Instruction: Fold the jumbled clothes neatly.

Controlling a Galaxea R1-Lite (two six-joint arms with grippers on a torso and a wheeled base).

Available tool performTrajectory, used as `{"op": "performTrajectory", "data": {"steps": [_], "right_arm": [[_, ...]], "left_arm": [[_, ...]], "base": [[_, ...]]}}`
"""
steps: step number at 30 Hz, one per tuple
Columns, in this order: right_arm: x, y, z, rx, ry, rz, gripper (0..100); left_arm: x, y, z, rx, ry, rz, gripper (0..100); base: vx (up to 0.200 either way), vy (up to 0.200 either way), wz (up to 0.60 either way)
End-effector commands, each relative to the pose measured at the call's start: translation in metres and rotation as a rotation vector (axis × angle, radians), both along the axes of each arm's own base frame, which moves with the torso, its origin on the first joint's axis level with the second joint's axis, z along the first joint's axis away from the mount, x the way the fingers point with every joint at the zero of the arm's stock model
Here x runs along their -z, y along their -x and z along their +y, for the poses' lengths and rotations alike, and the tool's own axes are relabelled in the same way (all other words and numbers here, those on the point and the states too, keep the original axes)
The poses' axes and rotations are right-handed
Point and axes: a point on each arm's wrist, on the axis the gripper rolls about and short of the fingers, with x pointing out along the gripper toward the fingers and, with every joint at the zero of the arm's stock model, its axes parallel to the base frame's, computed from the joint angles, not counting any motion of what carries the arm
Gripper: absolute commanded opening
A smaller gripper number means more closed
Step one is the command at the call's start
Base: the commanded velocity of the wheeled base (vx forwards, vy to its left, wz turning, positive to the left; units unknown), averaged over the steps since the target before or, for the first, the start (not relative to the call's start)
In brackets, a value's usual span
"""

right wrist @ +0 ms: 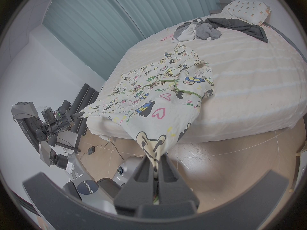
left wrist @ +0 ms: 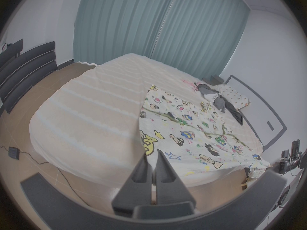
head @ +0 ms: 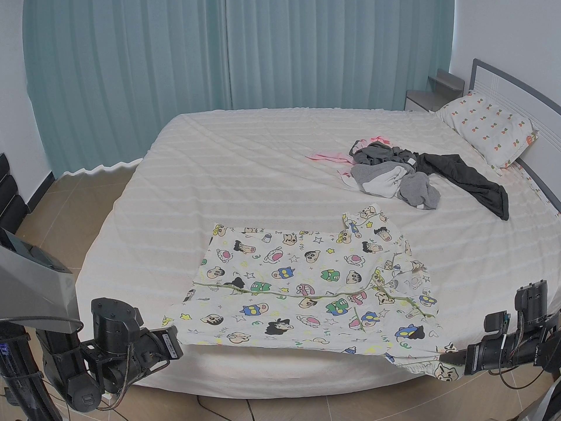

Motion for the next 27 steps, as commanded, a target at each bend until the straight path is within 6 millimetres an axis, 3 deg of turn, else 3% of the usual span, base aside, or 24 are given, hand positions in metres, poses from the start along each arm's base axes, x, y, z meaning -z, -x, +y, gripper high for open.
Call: {"op": "performTrajectory", "data": {"steps": [1, 10, 20, 27], "right_arm": [[0.003, 0.006, 0.000, -0.003, 0.002, 0.029, 0], [0.000, -0.002, 0.001, -0.010, 0.000, 0.008, 0], [-0.011, -0.026, 0.003, -0.001, -0.015, -0.063, 0], [-0.010, -0.046, 0.009, 0.009, -0.041, -0.044, 0]], "left_arm": [[0.005, 0.006, 0.002, 0.006, -0.022, 0.053, 0], [0.004, 0.001, -0.001, 0.025, -0.007, 0.048, 0], [0.000, -0.041, -0.009, -0.016, 0.040, -0.058, 0], [0.011, -0.074, -0.006, -0.068, 0.037, -0.053, 0]], "base": [[0.000, 0.000, 0.00], [0.000, 0.000, 0.00], [0.000, 0.000, 0.00], [0.000, 0.000, 0.00]]}}
